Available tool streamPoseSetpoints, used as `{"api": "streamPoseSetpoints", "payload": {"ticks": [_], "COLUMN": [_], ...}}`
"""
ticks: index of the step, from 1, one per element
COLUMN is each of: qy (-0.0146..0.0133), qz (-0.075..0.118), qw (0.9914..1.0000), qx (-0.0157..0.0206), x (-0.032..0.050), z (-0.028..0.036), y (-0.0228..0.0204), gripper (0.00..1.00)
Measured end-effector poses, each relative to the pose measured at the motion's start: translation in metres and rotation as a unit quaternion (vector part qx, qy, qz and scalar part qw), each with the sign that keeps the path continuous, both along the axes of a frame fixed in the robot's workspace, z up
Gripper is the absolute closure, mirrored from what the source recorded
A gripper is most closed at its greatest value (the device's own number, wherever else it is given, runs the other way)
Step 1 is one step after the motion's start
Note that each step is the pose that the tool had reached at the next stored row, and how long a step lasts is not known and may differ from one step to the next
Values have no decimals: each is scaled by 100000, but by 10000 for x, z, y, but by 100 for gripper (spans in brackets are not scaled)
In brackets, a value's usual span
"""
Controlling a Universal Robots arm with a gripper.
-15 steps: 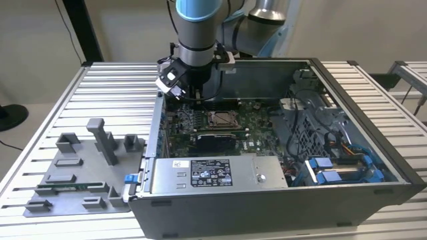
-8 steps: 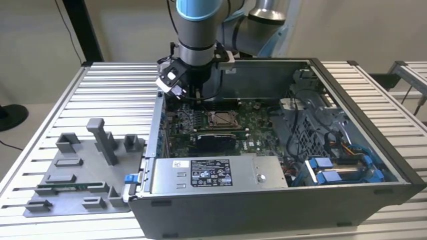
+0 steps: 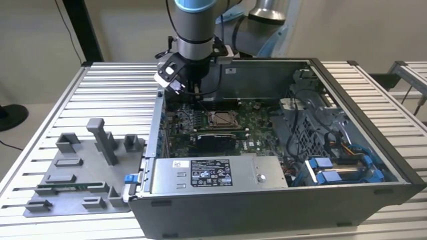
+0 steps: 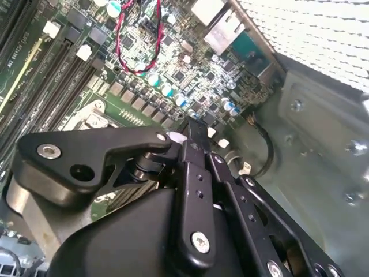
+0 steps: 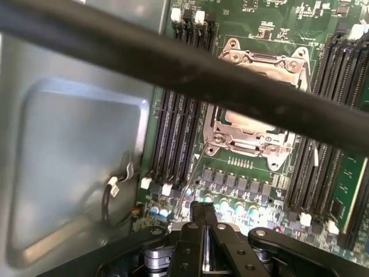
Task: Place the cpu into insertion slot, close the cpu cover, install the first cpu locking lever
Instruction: 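Close the cpu cover, then install the first cpu locking lever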
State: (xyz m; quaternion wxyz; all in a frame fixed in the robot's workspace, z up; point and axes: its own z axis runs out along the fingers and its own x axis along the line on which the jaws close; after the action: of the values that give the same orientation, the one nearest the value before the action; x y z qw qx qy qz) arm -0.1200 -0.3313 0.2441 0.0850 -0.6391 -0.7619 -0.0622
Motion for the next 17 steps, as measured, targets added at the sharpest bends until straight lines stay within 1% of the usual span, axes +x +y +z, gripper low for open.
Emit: {"api": "streamPoseSetpoints", "payload": {"ticks": [4, 8, 11, 15, 17], "qy": [-44, -145, -411, -792, -832], "qz": [-2, 1, 0, -3, 1], "qw": [100000, 100000, 99999, 99997, 99997], "qx": [4, -11, -14, -12, -13], "x": [-87, -98, -103, -116, -116], "z": [10, 7, -3, -26, -27], "y": [1, 50, 78, 149, 151], "gripper": [100, 100, 100, 100, 100]}}
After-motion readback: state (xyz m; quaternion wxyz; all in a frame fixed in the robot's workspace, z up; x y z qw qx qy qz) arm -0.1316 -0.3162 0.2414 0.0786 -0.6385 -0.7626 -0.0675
